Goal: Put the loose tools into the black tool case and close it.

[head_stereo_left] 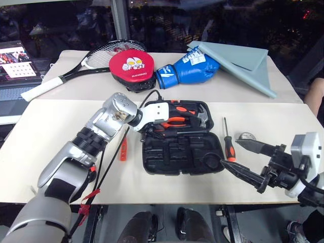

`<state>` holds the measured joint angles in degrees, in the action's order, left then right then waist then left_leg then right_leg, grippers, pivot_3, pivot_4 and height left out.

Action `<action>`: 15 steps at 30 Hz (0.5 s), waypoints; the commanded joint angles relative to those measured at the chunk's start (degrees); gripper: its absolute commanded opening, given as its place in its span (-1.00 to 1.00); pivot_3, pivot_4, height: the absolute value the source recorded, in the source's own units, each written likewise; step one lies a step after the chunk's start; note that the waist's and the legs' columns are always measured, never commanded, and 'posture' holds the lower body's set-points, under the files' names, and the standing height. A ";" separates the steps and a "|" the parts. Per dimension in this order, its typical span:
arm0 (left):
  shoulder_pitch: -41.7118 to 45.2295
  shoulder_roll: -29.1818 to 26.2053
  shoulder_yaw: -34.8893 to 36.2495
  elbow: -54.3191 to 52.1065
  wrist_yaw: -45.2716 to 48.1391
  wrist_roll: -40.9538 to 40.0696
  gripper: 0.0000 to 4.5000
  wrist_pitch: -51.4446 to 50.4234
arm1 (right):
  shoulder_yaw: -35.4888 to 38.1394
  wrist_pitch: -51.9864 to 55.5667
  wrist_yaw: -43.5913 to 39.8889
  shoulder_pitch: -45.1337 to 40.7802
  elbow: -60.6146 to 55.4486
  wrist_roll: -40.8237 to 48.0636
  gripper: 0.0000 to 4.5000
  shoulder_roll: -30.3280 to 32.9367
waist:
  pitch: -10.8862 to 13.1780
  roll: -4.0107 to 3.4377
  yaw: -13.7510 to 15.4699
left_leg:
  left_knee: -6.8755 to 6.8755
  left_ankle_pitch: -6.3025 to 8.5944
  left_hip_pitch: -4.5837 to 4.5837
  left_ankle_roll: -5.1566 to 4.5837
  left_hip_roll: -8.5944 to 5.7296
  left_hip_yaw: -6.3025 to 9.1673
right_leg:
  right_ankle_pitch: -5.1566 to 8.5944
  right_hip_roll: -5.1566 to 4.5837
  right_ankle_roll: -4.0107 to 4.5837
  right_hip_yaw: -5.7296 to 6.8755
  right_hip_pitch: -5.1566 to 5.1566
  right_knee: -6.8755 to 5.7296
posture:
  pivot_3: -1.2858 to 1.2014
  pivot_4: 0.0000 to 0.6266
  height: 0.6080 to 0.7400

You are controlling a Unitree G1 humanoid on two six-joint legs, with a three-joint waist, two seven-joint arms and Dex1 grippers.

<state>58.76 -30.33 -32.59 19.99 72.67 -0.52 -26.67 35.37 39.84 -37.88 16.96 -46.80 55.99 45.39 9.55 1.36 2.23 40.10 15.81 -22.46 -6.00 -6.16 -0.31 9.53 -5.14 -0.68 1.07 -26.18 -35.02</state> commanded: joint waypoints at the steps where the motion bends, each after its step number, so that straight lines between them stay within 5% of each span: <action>1: 0.88 1.13 1.45 -2.33 1.14 -0.10 -0.59 -4.23 | 2.69 -1.80 2.39 -0.07 -2.18 2.11 1.00 -0.82 | 0.00 0.00 0.07 | 0.01 0.01 0.00 -0.01 0.00 0.00 | 0.00 0.00 0.00 0.00 0.02 0.01 | 0.03 -0.52 0.88; 15: 0.30 2.76 -0.22 0.00 3.07 4.17 -0.59 0.48 | 1.45 -2.59 6.61 -0.64 -2.55 3.58 1.00 -1.52 | 0.00 0.00 0.17 | 0.09 0.03 0.00 -0.03 0.00 0.00 | 0.00 -0.01 -0.02 -0.01 0.04 -0.01 | 0.03 -0.52 0.88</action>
<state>57.60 -28.26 -32.93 19.88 75.74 2.93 -27.76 36.04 39.10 -31.88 16.69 -47.85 58.82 44.05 9.55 1.36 2.40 40.20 15.84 -22.46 -6.04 -6.16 -0.31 9.54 -5.14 -0.70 1.06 -26.14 -35.03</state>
